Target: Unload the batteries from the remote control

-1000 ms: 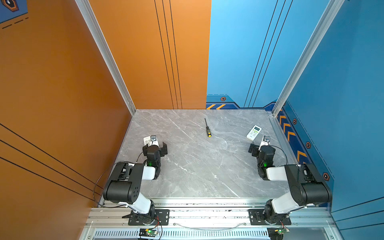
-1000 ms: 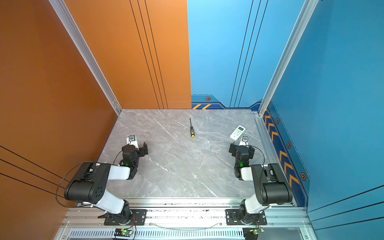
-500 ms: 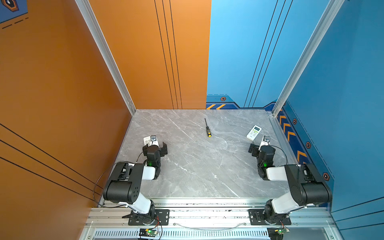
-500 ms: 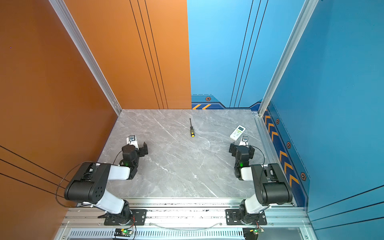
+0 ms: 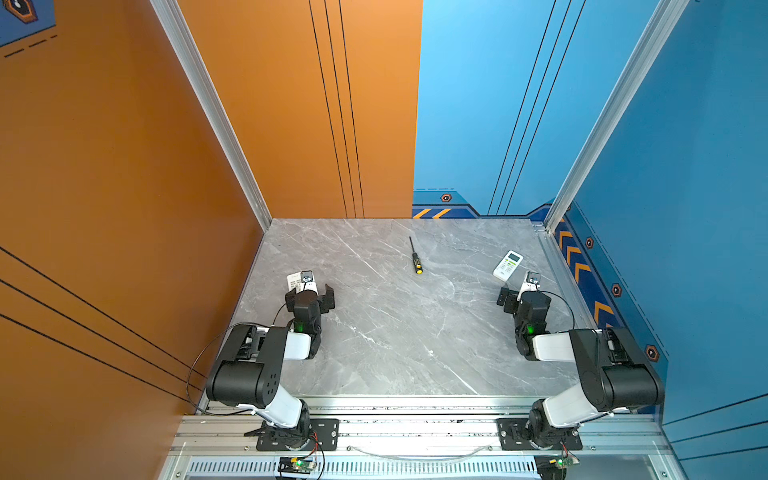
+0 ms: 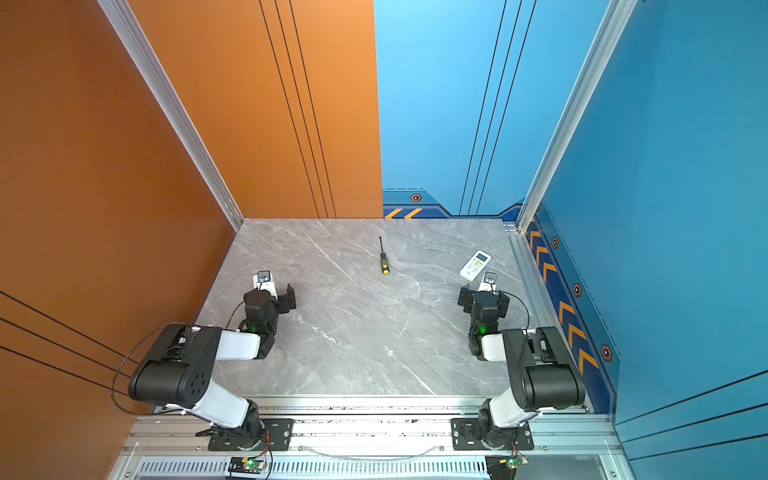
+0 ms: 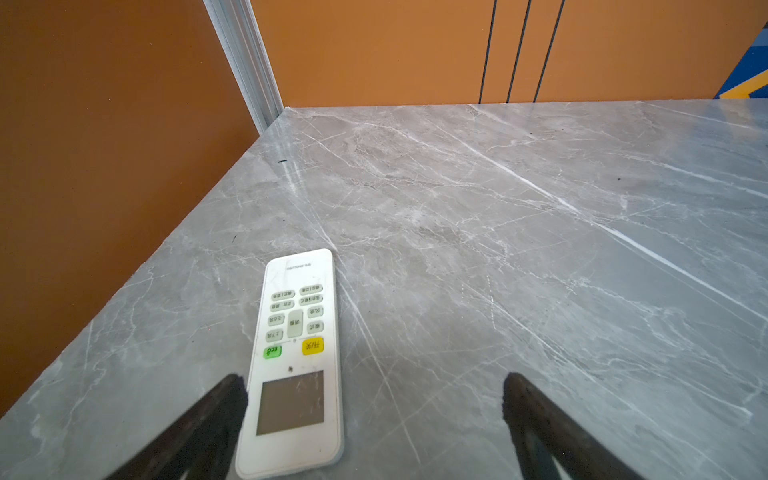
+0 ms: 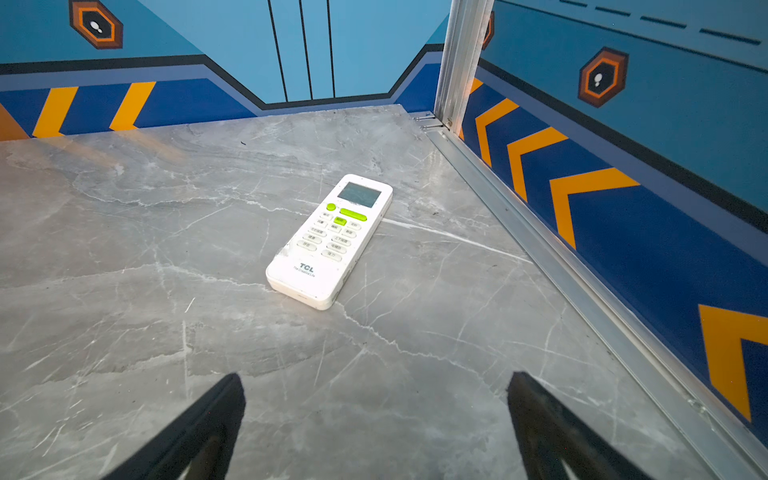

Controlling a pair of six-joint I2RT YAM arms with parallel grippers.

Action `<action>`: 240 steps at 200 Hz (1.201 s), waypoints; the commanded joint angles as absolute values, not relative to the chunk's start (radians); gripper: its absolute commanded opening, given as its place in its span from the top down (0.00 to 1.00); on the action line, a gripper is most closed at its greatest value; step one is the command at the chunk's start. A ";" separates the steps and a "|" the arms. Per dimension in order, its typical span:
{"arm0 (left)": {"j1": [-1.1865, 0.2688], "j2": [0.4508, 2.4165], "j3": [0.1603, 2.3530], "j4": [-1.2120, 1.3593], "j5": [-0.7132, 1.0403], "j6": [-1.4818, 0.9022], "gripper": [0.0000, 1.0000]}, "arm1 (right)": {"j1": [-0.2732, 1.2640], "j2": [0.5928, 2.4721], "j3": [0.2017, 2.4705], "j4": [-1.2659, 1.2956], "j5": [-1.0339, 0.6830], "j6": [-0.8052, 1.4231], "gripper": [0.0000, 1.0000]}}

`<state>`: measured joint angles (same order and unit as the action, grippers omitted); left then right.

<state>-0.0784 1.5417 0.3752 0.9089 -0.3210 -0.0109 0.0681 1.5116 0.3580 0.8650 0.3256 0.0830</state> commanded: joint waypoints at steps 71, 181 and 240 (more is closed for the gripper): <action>-0.261 1.269 1.022 -0.484 -0.196 -0.525 0.02 | 0.002 1.487 1.150 -0.716 0.108 0.694 0.00; -0.481 1.550 1.289 -0.538 -0.058 -0.604 0.02 | -0.020 2.036 1.599 -0.757 0.060 0.763 0.00; -0.479 1.590 1.295 -0.540 -0.048 -0.595 0.02 | -0.017 2.192 1.743 -0.823 0.114 0.743 0.00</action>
